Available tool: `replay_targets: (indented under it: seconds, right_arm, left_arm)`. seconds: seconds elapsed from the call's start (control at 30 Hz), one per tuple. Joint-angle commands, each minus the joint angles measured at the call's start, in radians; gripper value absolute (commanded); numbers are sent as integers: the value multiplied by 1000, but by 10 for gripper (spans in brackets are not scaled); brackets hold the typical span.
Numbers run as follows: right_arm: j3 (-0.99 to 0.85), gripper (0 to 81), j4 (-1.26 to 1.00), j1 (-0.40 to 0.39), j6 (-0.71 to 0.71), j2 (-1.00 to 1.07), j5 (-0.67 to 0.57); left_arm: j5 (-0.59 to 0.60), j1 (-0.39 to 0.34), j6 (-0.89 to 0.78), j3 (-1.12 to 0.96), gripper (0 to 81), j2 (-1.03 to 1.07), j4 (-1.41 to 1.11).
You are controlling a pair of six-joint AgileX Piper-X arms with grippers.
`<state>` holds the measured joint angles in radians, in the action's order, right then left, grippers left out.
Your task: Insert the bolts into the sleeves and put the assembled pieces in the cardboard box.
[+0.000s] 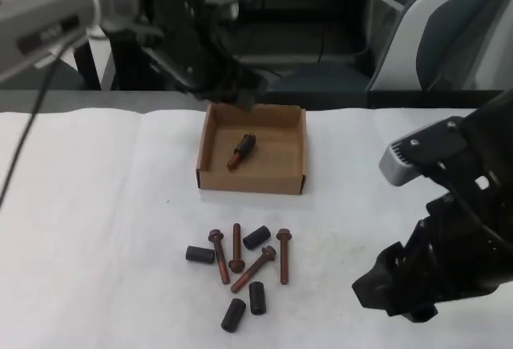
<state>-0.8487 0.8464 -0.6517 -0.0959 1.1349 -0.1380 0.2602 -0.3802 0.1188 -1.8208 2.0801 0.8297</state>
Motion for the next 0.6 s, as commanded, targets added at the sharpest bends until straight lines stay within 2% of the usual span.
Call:
replay_targets:
  seconds: [0.0,0.17,0.4,0.57]
  right_arm:
    - [-4,659,3,6,-19,-29,5]
    - [-4,659,3,6,-50,-59,48]
    - [46,659,3,6,-96,-141,49]
    - [151,659,-42,6,-179,-256,49]
  left_arm:
    - [-6,-2,42,-2,517,-49,96]
    - [-6,-2,48,167,517,-188,95]
    - [55,-7,-3,664,517,-544,-98]
    - [57,-46,-87,994,517,-873,-255]
